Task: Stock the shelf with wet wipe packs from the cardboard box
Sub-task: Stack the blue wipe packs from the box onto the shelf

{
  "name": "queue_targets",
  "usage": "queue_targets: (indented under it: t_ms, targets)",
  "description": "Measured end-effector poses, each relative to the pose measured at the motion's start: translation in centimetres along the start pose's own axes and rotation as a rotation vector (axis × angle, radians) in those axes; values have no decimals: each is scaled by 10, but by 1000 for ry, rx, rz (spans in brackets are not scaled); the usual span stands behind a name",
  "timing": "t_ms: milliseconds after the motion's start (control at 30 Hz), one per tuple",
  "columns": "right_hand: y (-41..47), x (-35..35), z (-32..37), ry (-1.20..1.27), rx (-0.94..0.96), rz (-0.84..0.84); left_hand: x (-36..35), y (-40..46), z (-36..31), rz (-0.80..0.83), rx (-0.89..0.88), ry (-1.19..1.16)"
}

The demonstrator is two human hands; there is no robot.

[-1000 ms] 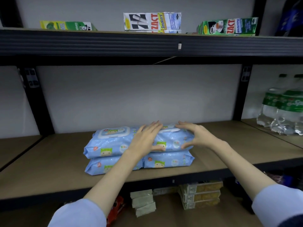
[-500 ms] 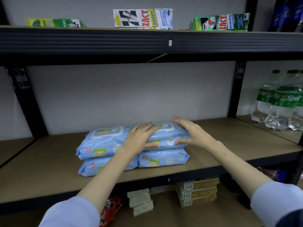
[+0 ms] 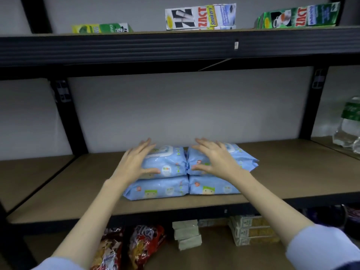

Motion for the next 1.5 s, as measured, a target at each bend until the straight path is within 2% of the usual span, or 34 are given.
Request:
queue_targets:
  t_ms: [100, 200, 400, 500, 567, 667, 767, 867, 1500]
  targets:
    - [22, -39, 35, 1, 35, 260, 0, -1, 17, 111, 1, -71]
    - [32, -53, 46, 4, 44, 345, 1, -3, 21, 139, 18, -173]
    - [33, -44, 48, -25, 98, 321, 8, -12, 12, 13, -66, -161]
    - [16, -27, 36, -144, 119, 190, 6, -21, 8, -64, -100, 87]
    - [-1, -11, 10, -235, 55, 92, 2, -27, -3, -100, -147, 278]
    - [-31, 3, -36, -345, -115, 140, -13, -27, -31, -100, -202, 382]
    - [-48, 8, -57, -406, -168, 196, -29, -20, -45, -76, -174, 351]
    - [-54, 2, -55, -447, -117, 170, -37, -19, -46, -72, -139, 358]
    - [-29, -27, -52, -366, -45, 149, -42, -6, -13, -163, -186, 243]
Point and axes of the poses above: each hand's wrist, its own y-axis towards the middle knuckle, its own x-axis out of the back of the hand, z = x × y, the point moved 8 cm from there along y, towards the middle knuckle, and after that the axes turned 3 degrees about -z, right-handed, at the moved point
